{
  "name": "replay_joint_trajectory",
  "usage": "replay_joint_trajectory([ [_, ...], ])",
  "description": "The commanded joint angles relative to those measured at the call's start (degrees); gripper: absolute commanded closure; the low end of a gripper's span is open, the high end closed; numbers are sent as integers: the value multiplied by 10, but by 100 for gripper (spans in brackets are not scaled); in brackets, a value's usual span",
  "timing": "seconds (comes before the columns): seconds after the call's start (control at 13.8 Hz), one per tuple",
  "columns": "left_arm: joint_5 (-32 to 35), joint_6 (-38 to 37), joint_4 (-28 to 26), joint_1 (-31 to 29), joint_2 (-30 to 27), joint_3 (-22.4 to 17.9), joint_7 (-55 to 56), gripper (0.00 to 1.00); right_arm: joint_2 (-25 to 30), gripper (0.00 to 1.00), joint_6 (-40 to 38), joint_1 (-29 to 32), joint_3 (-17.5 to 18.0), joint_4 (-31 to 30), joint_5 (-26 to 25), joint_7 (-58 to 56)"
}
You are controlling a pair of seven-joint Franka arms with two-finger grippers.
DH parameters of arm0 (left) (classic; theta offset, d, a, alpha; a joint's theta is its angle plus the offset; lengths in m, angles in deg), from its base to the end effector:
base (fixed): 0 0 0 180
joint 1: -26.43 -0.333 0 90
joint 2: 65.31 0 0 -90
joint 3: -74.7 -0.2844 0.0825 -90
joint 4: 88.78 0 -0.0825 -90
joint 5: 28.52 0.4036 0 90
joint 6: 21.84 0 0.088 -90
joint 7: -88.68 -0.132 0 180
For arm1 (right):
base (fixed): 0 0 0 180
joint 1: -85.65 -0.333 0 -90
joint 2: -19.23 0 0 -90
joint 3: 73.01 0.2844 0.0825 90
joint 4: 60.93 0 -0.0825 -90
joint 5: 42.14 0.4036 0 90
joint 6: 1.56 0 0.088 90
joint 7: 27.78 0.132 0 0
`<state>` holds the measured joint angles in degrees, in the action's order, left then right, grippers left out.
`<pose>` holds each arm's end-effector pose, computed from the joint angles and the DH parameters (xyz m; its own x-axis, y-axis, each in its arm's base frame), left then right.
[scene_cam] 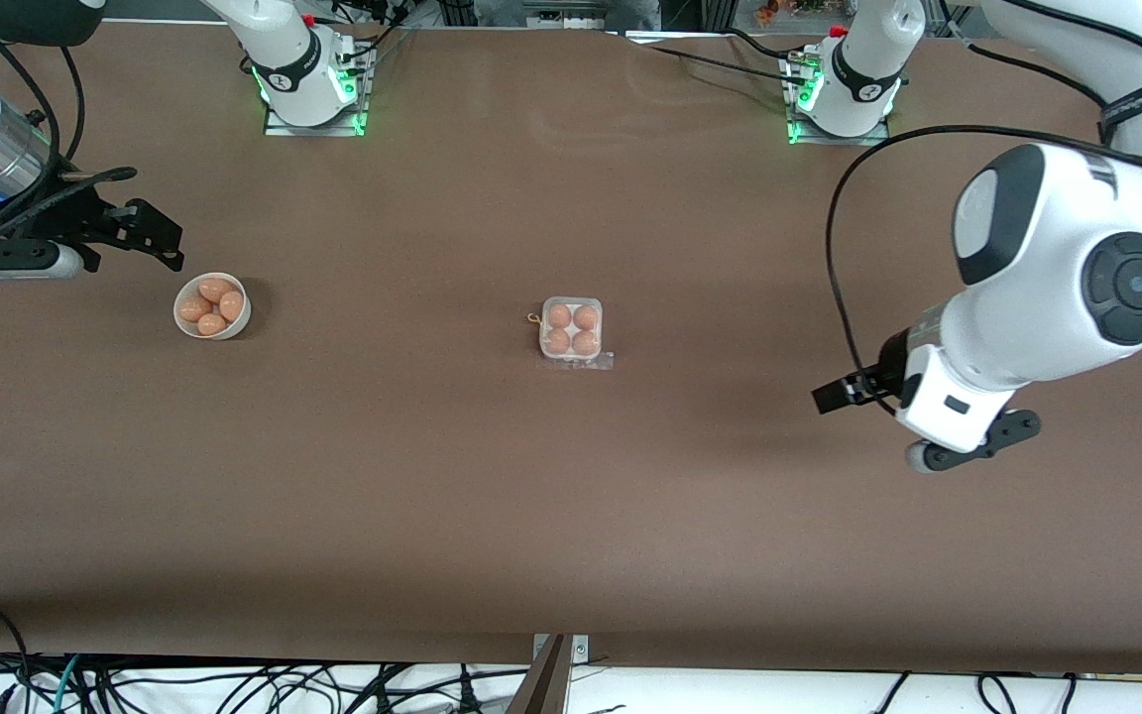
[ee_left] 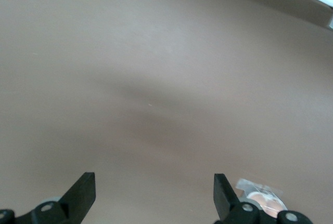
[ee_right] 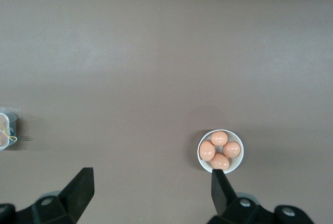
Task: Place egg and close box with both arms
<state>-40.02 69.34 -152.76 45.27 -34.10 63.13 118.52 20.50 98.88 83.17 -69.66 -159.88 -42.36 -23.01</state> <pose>0.6907 -0.1467 0.4470 0.9254 0.3654 -0.1002 0.3717 -0.9268 0.0530 0.5785 0.0589 0.5194 0.9986 0.0191 0.0484 0.0191 -0.9998 0.0011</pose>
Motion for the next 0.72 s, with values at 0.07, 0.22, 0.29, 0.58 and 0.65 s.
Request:
replay_joint_trajectory([
  [0.07, 15, -21, 30, -51, -9, 5, -32, 0, 3, 0, -16, 6, 7, 4, -7, 2],
  [0.22, 30, -21, 19, -63, -30, 4, -72, 0, 3, 0, -22, 6, 7, 4, -7, 4],
  [0.29, 36, -21, 4, -72, -41, 4, -91, 0, 3, 0, -22, 6, 7, 4, -7, 4],
  [0.58, 71, -20, -77, -97, -104, 5, -192, 0, 3, 0, -23, 6, 7, 4, -6, 4],
  [0.65, 71, -18, -107, -104, -123, 8, -206, 0, 3, 0, -23, 6, 7, 4, -6, 4],
])
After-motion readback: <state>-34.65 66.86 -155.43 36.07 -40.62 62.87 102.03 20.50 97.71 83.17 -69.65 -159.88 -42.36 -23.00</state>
